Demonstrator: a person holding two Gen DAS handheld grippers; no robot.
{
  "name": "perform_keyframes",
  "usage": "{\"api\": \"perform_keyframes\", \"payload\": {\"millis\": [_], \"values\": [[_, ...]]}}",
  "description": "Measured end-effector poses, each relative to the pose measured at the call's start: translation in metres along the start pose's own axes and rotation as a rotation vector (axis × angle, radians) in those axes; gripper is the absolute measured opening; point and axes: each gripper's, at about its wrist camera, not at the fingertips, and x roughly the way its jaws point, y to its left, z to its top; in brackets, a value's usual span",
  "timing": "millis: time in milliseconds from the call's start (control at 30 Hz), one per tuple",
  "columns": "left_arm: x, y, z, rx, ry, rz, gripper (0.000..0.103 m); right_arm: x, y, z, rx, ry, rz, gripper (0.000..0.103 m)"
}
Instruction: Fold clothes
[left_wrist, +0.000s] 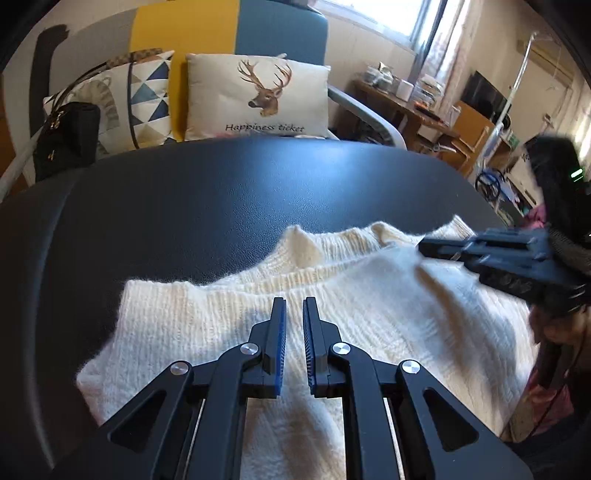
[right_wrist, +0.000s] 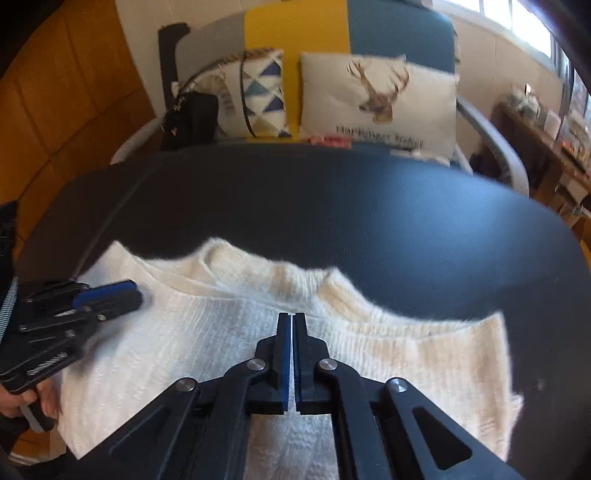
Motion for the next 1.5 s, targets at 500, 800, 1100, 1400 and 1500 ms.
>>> {"api": "perform_keyframes", "payload": {"millis": [500, 800, 1100, 1400, 1500], "values": [[-0.015, 0.023, -0.003, -0.078, 0.089, -0.149, 0.01, -0.055, -0.006, -0.047, 0.093, -0.016, 0.262, 0.027], [0.015, 0.005, -0.004, -0.074, 0.176, -0.163, 0.058, -0.026, 0.05, -0.045, -0.112, 0.042, 0.11, 0.029], [0.013, -0.004, 0.001, -0.083, 0.081, -0.139, 0.004, -0.039, 0.043, -0.04, -0.071, 0.012, 0.122, 0.006], [0.034, -0.008, 0.002, -0.02, 0.093, -0.063, 0.004, -0.017, 0.044, -0.03, -0.062, 0.02, 0.085, 0.003], [0.023, 0.005, 0.002, -0.108, 0.081, -0.124, 0.009, -0.018, 0.032, -0.035, 0.009, 0.009, 0.137, 0.004]]}}
